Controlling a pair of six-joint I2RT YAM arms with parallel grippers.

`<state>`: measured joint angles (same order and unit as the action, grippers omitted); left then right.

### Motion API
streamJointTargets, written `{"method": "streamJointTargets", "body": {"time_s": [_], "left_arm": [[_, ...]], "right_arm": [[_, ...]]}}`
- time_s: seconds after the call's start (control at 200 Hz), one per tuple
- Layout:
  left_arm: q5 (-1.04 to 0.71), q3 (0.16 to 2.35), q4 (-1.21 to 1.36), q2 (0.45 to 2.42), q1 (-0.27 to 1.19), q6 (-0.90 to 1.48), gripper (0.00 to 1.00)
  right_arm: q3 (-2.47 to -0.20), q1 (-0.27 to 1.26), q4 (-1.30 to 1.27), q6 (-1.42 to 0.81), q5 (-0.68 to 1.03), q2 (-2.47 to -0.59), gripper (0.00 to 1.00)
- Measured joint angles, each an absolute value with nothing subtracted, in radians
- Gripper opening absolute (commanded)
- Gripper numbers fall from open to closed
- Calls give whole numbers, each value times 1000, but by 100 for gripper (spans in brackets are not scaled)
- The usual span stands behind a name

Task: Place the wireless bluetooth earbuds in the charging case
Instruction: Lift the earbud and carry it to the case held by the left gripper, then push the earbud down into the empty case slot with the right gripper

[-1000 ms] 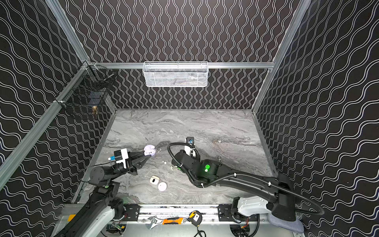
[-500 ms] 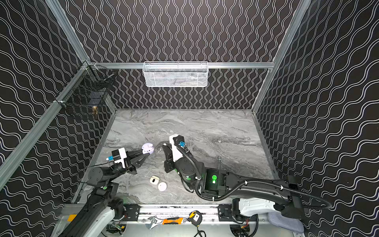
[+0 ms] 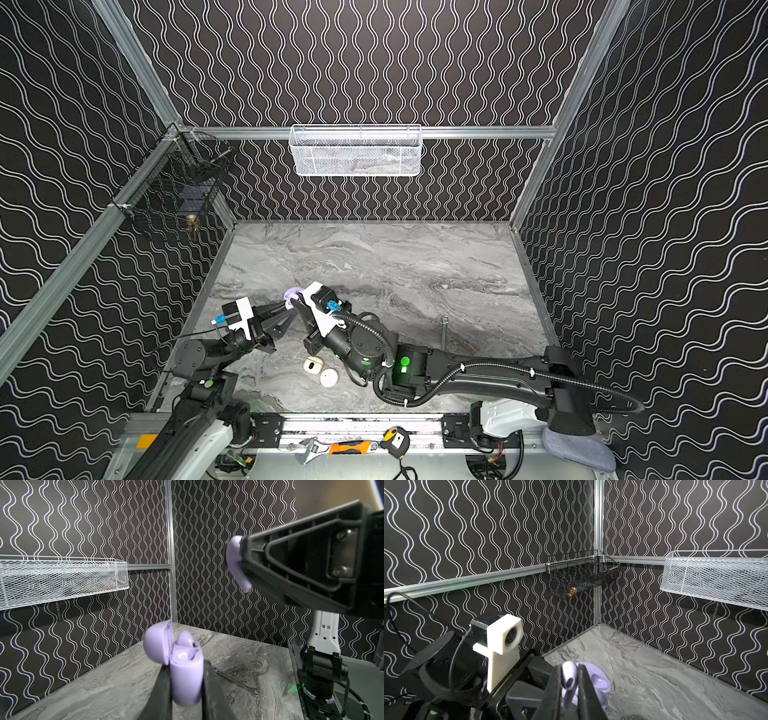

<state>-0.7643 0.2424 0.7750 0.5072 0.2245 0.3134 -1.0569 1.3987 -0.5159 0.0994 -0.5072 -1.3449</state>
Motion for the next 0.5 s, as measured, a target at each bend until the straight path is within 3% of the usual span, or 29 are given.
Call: {"method": "streamJointTargets", "body": {"time_s": [0.5], "left_arm": [[-764, 248, 793, 496, 224, 353, 0]], "right_arm": [[-1063, 1354, -635, 170, -491, -1438, 6]]}}
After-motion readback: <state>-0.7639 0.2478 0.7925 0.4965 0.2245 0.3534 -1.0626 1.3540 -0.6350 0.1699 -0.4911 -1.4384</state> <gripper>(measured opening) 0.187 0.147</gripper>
